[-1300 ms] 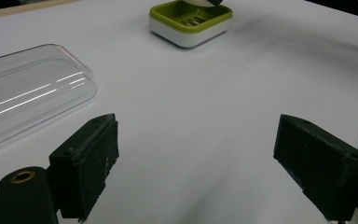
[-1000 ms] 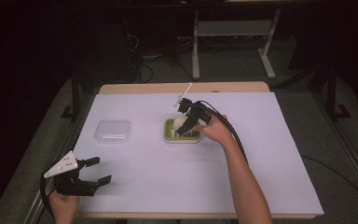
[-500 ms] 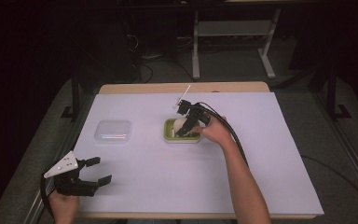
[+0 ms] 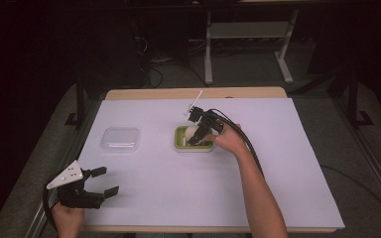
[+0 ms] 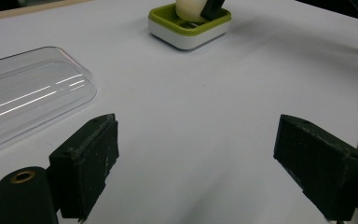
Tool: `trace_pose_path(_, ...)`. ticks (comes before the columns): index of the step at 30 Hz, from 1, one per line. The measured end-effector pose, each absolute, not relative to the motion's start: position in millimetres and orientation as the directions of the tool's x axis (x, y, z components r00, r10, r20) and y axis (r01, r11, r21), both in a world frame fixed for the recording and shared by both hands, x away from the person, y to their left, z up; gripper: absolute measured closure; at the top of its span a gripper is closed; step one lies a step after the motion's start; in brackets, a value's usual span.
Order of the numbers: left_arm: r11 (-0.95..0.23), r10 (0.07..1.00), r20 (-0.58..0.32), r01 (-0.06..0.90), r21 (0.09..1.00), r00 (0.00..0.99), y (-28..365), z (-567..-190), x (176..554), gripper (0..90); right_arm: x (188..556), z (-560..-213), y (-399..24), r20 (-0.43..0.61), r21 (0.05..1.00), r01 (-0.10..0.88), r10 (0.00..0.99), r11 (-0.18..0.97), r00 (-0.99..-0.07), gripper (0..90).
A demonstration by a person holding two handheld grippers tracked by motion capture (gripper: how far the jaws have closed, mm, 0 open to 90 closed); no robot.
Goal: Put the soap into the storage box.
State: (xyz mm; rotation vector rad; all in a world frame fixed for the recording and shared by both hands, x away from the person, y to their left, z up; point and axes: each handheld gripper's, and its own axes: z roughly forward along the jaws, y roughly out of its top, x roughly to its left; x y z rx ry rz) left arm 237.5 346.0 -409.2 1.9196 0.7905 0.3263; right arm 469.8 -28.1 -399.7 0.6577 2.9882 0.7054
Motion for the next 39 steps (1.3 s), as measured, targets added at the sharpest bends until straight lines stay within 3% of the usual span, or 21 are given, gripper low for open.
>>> trace_pose_path(39,-0.295,0.652,-0.107,0.382,0.876,0.751,346.6,-409.1,237.7,13.2,468.9,-399.3,-27.0,0.081,0.428,0.389,0.395,0.815,-0.915,23.9)
